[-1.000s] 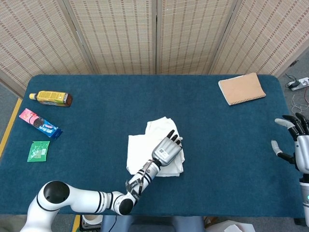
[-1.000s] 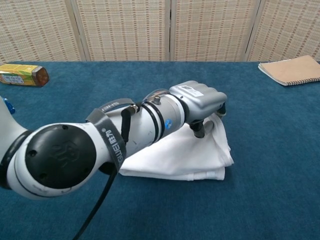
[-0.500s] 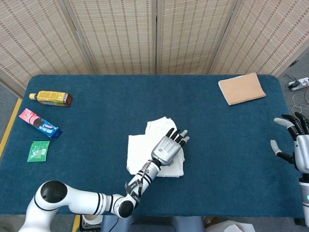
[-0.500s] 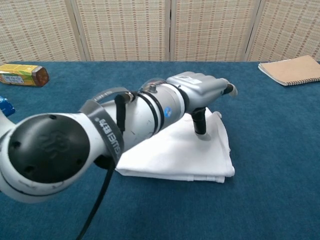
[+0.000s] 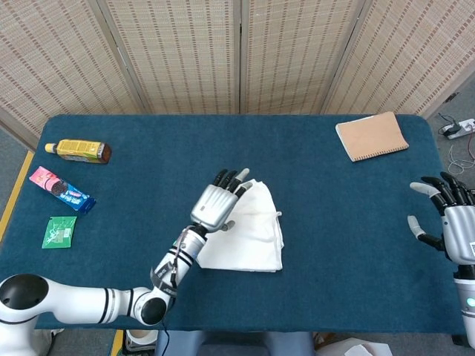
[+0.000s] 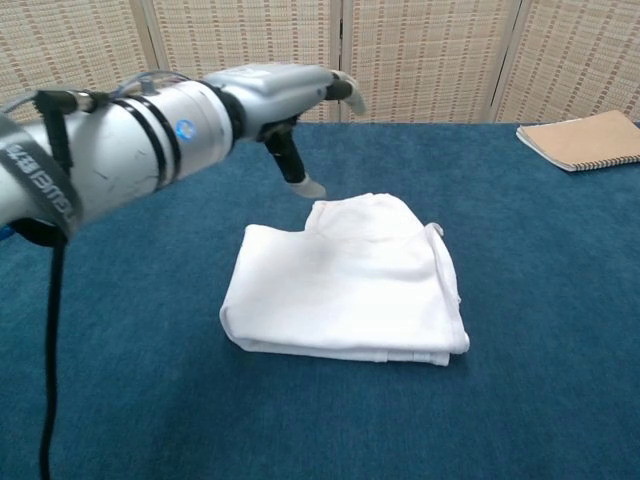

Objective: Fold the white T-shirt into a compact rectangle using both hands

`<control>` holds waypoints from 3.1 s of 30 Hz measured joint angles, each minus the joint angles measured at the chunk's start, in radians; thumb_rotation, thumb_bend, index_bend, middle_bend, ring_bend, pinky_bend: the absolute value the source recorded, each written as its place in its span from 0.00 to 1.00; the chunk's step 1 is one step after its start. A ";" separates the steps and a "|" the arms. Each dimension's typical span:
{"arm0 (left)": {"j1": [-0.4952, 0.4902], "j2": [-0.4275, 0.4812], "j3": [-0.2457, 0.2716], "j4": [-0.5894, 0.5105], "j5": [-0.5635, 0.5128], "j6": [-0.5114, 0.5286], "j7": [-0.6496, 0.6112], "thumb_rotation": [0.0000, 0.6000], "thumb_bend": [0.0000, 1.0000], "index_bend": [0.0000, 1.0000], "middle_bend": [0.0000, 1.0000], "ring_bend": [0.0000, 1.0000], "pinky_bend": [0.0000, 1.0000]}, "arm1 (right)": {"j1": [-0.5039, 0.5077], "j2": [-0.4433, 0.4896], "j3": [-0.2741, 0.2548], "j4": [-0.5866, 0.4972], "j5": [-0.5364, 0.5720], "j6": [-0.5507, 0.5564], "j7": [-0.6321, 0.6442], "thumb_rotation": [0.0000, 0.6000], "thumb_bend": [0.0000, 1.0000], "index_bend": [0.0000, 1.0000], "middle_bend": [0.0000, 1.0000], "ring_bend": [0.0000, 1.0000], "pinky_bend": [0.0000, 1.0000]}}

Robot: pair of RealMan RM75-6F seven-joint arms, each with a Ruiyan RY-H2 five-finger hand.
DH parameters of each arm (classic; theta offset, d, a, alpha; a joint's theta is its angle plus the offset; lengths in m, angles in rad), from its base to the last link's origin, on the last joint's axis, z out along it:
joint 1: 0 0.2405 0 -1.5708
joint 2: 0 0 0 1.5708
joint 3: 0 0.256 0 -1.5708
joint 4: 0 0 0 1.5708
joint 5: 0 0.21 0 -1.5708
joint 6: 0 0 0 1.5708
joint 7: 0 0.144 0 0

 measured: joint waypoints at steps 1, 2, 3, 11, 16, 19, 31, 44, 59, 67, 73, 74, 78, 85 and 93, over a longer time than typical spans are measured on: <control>0.014 0.017 0.004 -0.010 0.004 0.006 -0.013 1.00 0.26 0.14 0.02 0.00 0.02 | 0.004 0.005 -0.004 -0.001 -0.010 -0.009 0.000 1.00 0.37 0.28 0.23 0.07 0.13; 0.034 0.041 0.010 -0.023 0.010 0.014 -0.034 1.00 0.27 0.13 0.02 0.00 0.02 | 0.009 0.011 -0.008 -0.002 -0.020 -0.019 0.001 1.00 0.39 0.28 0.23 0.07 0.14; 0.050 0.059 0.015 -0.032 0.018 0.020 -0.052 1.00 0.27 0.12 0.02 0.00 0.02 | 0.015 0.020 -0.014 -0.003 -0.034 -0.033 0.001 1.00 0.40 0.28 0.23 0.07 0.15; 0.218 0.216 0.082 -0.080 0.158 0.094 -0.241 1.00 0.27 0.11 0.02 0.00 0.02 | 0.084 0.058 -0.058 -0.006 -0.131 -0.151 -0.010 1.00 0.47 0.28 0.24 0.08 0.18; 0.318 0.295 0.147 -0.088 0.265 0.140 -0.344 1.00 0.27 0.11 0.03 0.00 0.02 | 0.163 0.052 -0.081 -0.002 -0.198 -0.257 -0.038 1.00 0.49 0.28 0.24 0.08 0.18; 0.373 0.342 0.182 -0.093 0.324 0.168 -0.397 1.00 0.27 0.11 0.03 0.00 0.02 | 0.221 0.024 -0.086 0.005 -0.224 -0.323 -0.054 1.00 0.50 0.28 0.24 0.08 0.18; 0.529 0.493 0.240 -0.126 0.470 0.250 -0.548 1.00 0.27 0.12 0.03 0.00 0.02 | 0.445 -0.173 -0.094 0.066 -0.255 -0.575 -0.112 1.00 0.64 0.24 0.22 0.08 0.18; 0.619 0.518 0.256 -0.133 0.538 0.267 -0.607 1.00 0.27 0.12 0.03 0.00 0.02 | 0.561 -0.374 -0.115 0.224 -0.207 -0.702 -0.165 1.00 0.66 0.24 0.22 0.08 0.18; 0.675 0.516 0.247 -0.127 0.582 0.266 -0.626 1.00 0.27 0.12 0.03 0.00 0.02 | 0.549 -0.430 -0.171 0.321 -0.149 -0.678 -0.157 1.00 0.66 0.24 0.22 0.08 0.18; 0.691 0.516 0.236 -0.129 0.585 0.255 -0.629 1.00 0.27 0.12 0.03 0.00 0.02 | 0.526 -0.384 -0.198 0.252 -0.185 -0.590 -0.125 1.00 0.66 0.24 0.22 0.08 0.18; 0.698 0.507 0.229 -0.128 0.590 0.246 -0.625 1.00 0.27 0.12 0.03 0.00 0.02 | 0.500 -0.350 -0.260 0.212 -0.216 -0.570 -0.116 1.00 0.66 0.24 0.22 0.08 0.18; 0.700 0.505 0.228 -0.128 0.591 0.245 -0.624 1.00 0.27 0.12 0.03 0.00 0.02 | 0.497 -0.349 -0.268 0.212 -0.217 -0.571 -0.116 1.00 0.66 0.24 0.22 0.08 0.18; 0.705 0.501 0.224 -0.125 0.591 0.239 -0.621 1.00 0.27 0.12 0.03 0.00 0.02 | 0.492 -0.352 -0.287 0.222 -0.214 -0.590 -0.118 1.00 0.66 0.24 0.22 0.08 0.18; 0.713 0.500 0.214 -0.126 0.593 0.237 -0.623 1.00 0.27 0.12 0.03 0.00 0.02 | 0.491 -0.358 -0.293 0.231 -0.213 -0.588 -0.120 1.00 0.66 0.24 0.22 0.08 0.18; 0.723 0.505 0.199 -0.124 0.599 0.245 -0.634 1.00 0.27 0.12 0.03 0.00 0.02 | 0.495 -0.355 -0.224 0.243 -0.172 -0.537 -0.100 1.00 0.66 0.24 0.22 0.08 0.18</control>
